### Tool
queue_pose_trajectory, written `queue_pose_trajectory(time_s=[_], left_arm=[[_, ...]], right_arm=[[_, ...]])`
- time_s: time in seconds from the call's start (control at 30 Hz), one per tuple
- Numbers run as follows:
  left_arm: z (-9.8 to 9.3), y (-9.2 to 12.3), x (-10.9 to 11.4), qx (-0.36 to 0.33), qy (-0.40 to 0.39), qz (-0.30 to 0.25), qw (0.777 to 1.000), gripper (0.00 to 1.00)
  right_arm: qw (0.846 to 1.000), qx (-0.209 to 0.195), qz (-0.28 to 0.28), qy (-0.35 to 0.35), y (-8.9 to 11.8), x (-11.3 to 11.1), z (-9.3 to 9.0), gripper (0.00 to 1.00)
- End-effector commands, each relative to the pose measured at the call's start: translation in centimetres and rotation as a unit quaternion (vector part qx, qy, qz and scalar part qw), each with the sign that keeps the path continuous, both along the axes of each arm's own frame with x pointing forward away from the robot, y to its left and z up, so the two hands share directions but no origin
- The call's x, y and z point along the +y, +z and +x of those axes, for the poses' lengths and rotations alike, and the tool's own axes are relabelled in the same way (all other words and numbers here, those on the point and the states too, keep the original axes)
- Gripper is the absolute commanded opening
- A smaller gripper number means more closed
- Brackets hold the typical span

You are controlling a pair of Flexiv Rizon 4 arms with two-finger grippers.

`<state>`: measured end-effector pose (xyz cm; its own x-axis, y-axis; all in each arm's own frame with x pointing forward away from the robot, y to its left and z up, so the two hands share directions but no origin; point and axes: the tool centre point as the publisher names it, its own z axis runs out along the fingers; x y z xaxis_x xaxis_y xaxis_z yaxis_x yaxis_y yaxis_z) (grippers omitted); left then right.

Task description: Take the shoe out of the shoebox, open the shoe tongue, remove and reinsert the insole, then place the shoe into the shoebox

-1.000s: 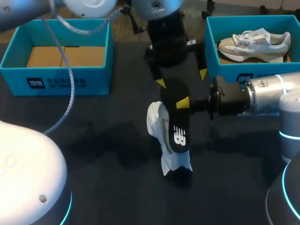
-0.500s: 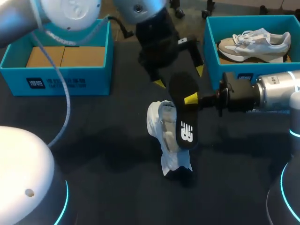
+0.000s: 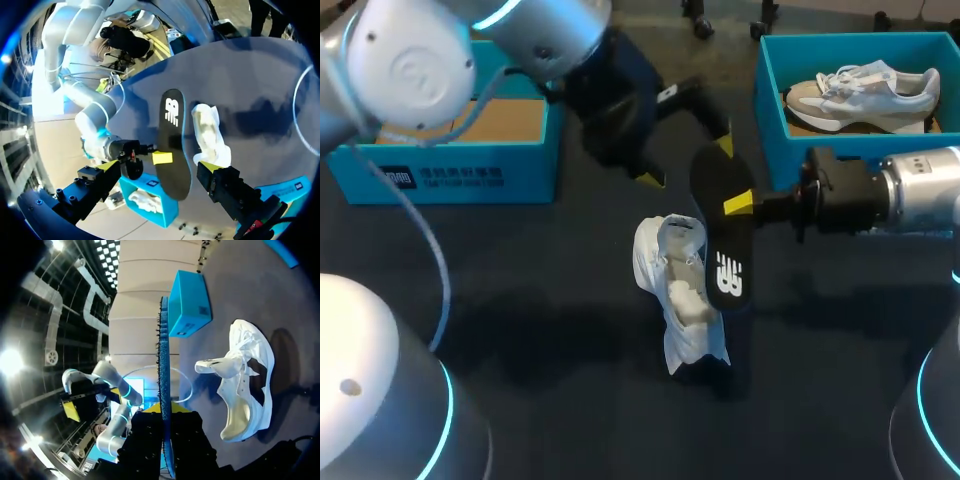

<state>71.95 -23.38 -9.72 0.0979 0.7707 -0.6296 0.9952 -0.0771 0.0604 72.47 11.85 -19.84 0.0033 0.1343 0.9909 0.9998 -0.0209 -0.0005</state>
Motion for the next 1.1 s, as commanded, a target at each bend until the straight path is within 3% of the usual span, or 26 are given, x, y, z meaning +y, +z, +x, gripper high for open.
queue_pose_trajectory(time_s=[0.03,0.4,1.1], left_arm=[[-0.8,-1.0,1.5,-0.005,-0.007,-0.178,0.984,1.00],[-0.2,-2.2,3.1,0.002,-0.002,-0.288,0.958,1.00],[-0.4,-1.6,2.5,-0.026,-0.010,-0.428,0.903,1.00]], right_arm=[[1.000,0.001,-0.002,-0.002,0.3,-0.3,-0.2,0.00],[1.000,0.000,0.014,-0.009,1.0,-0.6,-0.4,0.00],[1.000,0.016,0.009,-0.015,3.0,-0.8,-0.6,0.00]])
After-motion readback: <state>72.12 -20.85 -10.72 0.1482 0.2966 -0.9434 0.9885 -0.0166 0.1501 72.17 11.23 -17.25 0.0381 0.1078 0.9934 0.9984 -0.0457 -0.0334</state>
